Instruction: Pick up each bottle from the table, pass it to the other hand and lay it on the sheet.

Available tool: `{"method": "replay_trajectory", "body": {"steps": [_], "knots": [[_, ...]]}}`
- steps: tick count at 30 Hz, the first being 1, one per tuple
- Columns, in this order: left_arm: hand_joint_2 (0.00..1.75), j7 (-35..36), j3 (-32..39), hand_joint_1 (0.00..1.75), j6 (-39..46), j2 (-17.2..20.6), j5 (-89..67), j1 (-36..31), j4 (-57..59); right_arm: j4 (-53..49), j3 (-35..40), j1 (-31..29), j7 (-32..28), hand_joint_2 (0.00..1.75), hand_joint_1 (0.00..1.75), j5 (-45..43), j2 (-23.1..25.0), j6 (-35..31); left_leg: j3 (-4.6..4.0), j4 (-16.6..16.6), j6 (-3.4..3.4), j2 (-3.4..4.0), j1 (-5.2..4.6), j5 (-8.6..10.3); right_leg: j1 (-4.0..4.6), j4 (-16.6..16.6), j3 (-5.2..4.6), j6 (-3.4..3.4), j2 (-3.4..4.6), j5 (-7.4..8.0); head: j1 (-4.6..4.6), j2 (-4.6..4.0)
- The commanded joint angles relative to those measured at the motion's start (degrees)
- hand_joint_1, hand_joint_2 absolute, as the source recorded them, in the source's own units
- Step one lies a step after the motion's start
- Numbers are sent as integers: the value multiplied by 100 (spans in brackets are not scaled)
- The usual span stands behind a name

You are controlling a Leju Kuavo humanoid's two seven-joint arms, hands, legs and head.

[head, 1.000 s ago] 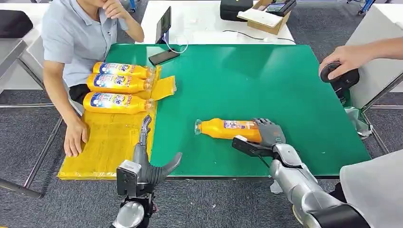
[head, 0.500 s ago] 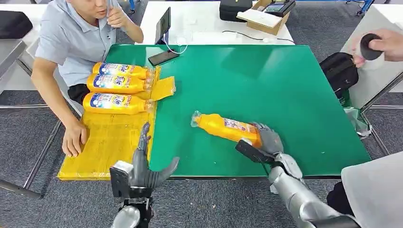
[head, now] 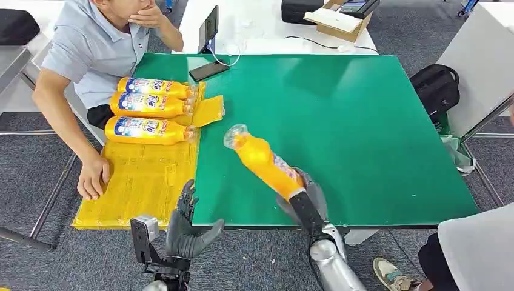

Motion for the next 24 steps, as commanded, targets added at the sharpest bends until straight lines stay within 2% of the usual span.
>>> {"method": "replay_trajectory", "body": {"steps": [1, 6, 10, 14, 16, 17, 22, 24], "knots": [[175, -51, -285, 0, -25, 286, -57, -47, -144, -538, 1376, 367, 45, 175, 173, 44, 222, 156, 11, 1, -10, 12, 9, -10, 10, -2, 8, -13, 8, -5, -2, 0], [175, -77, -143, 0, 44, 131, -21, -189, -101, -589, 2332, 467, -60, 175, 173, 97, 250, 330, 20, 4, -18, 17, 20, -18, 22, -3, 17, -24, 9, -11, -2, 0], [175, -173, -109, 0, 31, 71, 7, -248, -135, -490, 2709, 423, -39, 175, 175, 69, 241, 383, 0, -1, -8, 14, 9, -7, 10, -2, -5, -10, 9, -3, -2, 0], [175, -181, -155, 0, -97, 68, 125, -246, -217, -320, 2904, 352, -63, 175, 173, 18, 219, 409, 4, 3, -10, -9, 14, -8, 15, -3, 6, -13, -15, -10, -5, 0], [175, -146, -203, 0, -175, 68, 184, -248, -243, -232, 2949, 320, -77, 175, 169, 17, 233, 355, 1, 3, -7, 15, 12, -8, 12, -6, -1, -9, 8, -4, -2, 0], [175, -125, -218, 0, -190, 64, 206, -257, -231, -191, 2976, 293, -95, 175, 175, 26, 239, 312, 9, 2, -9, 22, 13, -13, 14, -6, 8, -13, 11, -7, 0, 0], [175, 18, -242, 0, -409, 56, 459, -303, -148, -126, 3039, 228, -90, 175, 171, 7, 240, 297, -4, -2, -7, 5, 6, -3, 4, -6, -5, -9, -3, -4, 0, 0], [175, 52, -241, 0, -558, 53, 611, -315, -127, -68, 3065, 194, -70, 175, 161, -8, 244, 282, -3, -1, -8, 4, 7, -3, 5, -5, -3, -10, -5, -5, 0, 0]]}}
